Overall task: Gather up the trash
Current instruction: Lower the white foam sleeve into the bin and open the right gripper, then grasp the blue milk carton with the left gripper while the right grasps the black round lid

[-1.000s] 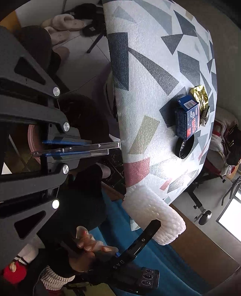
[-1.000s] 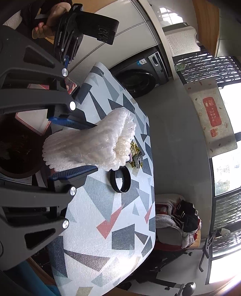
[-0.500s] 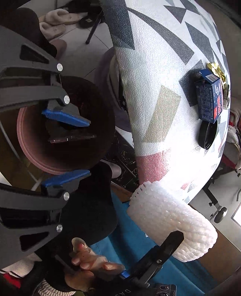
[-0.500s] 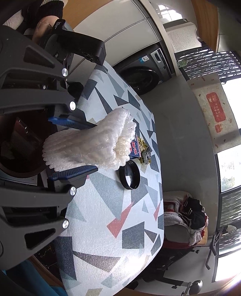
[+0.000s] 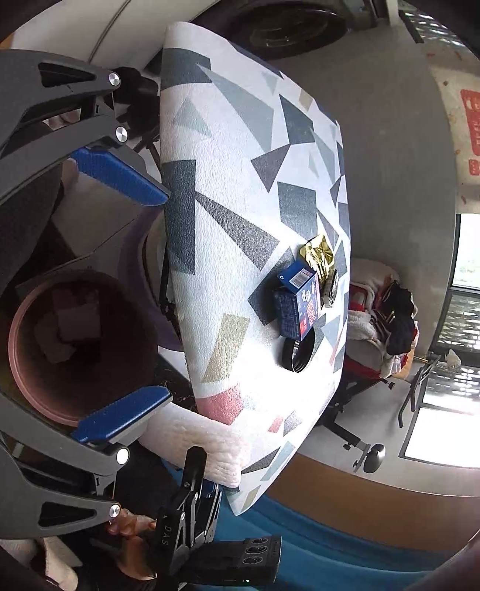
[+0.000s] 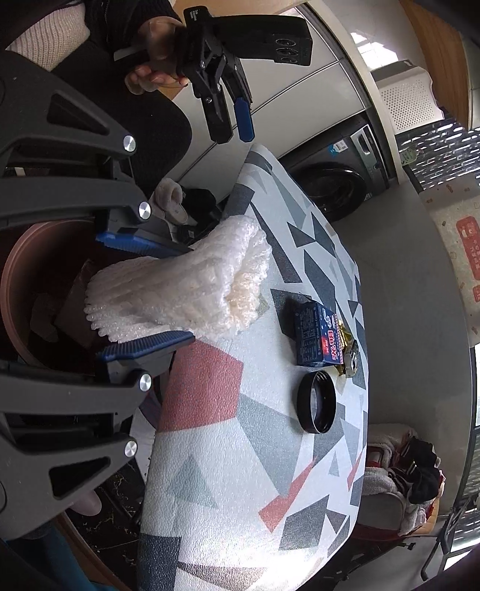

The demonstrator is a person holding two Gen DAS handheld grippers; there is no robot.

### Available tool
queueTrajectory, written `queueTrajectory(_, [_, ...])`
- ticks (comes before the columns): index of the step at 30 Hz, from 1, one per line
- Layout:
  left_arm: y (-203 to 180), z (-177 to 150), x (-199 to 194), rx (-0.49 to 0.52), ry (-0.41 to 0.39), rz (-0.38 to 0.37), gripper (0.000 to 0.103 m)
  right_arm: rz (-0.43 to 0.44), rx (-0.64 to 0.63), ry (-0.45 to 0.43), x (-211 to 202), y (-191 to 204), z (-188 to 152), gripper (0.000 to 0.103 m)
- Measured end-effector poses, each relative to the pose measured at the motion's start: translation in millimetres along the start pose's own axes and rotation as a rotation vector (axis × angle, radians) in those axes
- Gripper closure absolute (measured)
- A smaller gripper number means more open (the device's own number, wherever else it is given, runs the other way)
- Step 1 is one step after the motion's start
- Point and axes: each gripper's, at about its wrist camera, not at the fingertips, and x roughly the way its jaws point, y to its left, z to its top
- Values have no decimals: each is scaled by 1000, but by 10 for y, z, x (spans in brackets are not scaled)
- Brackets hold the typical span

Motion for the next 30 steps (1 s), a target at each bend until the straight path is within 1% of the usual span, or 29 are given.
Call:
queueTrajectory(4, [1,-62,-16,-7,-16,35,6,-11,-39,83,194,88,-66,60])
queueTrajectory(6, [12,-89,6,-22,-6,53,6,-21,-55,129,302,115,-103,60])
queueTrajectory(10, [89,-83,98,-61,26,37,6,-43,-74,185,439,153,-152,58])
queueTrajectory(11, [119,-91,111,-75,33,28,6,-48,-74,194,455,155,-161,55])
queueTrajectory(14, [204,-105,110,-113,32,13,6,-65,-65,209,493,132,-171,53])
queueTrajectory(16, [242,-114,105,-135,33,12,6,-71,-54,214,505,106,-170,46])
queueTrajectory(17, [254,-120,105,-142,35,13,6,-77,-49,216,510,93,-168,34])
queueTrajectory(18, [265,-123,110,-149,38,15,6,-84,-43,216,510,81,-167,20])
queueTrajectory(20, [265,-125,106,-154,37,24,6,-71,-30,212,501,58,-159,7])
queueTrajectory(25, [238,-114,131,-143,47,27,6,-86,4,203,486,-9,-142,6])
queueTrajectory(30, [218,-109,155,-132,56,31,6,-88,27,171,431,-49,-120,6])
